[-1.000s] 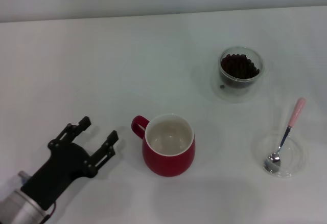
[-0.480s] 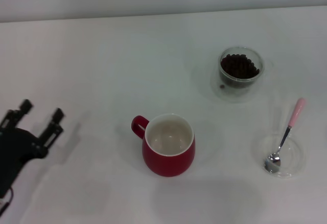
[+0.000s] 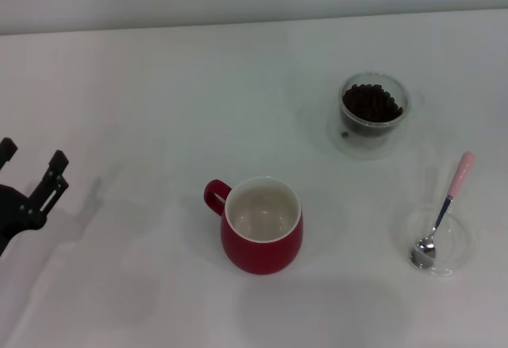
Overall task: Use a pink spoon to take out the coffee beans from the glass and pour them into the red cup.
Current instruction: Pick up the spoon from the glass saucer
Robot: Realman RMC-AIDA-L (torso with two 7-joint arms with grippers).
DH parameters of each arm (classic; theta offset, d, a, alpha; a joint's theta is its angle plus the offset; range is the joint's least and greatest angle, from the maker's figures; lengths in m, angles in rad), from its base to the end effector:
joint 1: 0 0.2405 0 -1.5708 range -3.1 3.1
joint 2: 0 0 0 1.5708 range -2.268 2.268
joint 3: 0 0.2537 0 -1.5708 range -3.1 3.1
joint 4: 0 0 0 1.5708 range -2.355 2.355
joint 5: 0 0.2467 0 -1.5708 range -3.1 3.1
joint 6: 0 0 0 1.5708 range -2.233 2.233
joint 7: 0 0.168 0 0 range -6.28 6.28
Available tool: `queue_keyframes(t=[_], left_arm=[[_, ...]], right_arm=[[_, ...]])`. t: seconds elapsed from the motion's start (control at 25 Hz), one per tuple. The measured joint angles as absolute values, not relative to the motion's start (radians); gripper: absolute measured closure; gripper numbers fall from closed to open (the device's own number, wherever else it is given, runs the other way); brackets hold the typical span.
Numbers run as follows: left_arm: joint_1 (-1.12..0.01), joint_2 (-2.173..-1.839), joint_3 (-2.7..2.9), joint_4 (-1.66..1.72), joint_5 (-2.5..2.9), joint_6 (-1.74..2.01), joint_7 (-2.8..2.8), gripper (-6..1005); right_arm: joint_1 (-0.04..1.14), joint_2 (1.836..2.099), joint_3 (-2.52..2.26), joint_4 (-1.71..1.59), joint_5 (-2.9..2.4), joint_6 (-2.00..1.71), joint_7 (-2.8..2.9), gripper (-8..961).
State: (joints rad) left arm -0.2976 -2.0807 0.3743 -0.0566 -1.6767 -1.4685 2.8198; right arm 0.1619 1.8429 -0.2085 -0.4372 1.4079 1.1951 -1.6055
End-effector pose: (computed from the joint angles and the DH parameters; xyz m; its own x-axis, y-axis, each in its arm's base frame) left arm -0.3595 0.2731 -0.0632 0.6752 -0.0015 0.7376 0.6663 -0.4276 -0.6109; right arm 0.5085 0.2585 0.1650 0.2625 -0.3144 -0.9123 -0.9469 0.0981 -0.3063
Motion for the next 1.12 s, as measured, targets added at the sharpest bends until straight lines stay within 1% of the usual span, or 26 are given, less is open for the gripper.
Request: queue_keyframes(t=[0.08, 0.16, 0.32, 0.4, 0.52, 0.6, 0.72, 0.84, 1.12], left_arm=[[-0.299, -2.080, 0.374, -0.045, -1.677, -1.469, 2.819, 229], [-0.299, -2.080, 0.374, -0.033, -1.677, -1.469, 2.818, 229], [-0.300, -2.080, 0.374, -0.010, -1.678, -1.469, 2.818, 230], [-0.301, -2.080, 0.374, 0.002, -1.678, -1.470, 2.818, 230], [-0.303, -2.079, 0.374, 0.009, -1.684, -1.470, 2.817, 230], [-0.303, -2.079, 0.374, 0.015, -1.691, -1.475, 2.817, 231], [-0.298, -2.078, 0.376, 0.021, -1.692, -1.484, 2.816, 231], [-0.293, -2.079, 0.375, 0.024, -1.693, -1.492, 2.816, 231], [-0.283, -2.079, 0.374, 0.032, -1.694, -1.503, 2.816, 232]], right_arm=[[0.164, 1.824, -0.209, -0.433, 1.365, 1.246, -1.537, 171], [0.172, 1.811, -0.209, -0.430, 1.323, 1.294, -1.471, 170], [0.205, 1.807, -0.213, -0.429, 1.236, 1.358, -1.365, 170], [0.225, 1.813, -0.223, -0.429, 1.203, 1.380, -1.336, 170], [0.256, 1.829, -0.252, -0.426, 1.165, 1.399, -1.308, 170], [0.275, 1.846, -0.279, -0.423, 1.156, 1.401, -1.303, 170], [0.298, 1.860, -0.316, -0.417, 1.153, 1.394, -1.302, 170], [0.310, 1.866, -0.357, -0.414, 1.152, 1.376, -1.299, 169], [0.319, 1.868, -0.419, -0.413, 1.136, 1.360, -1.277, 169]])
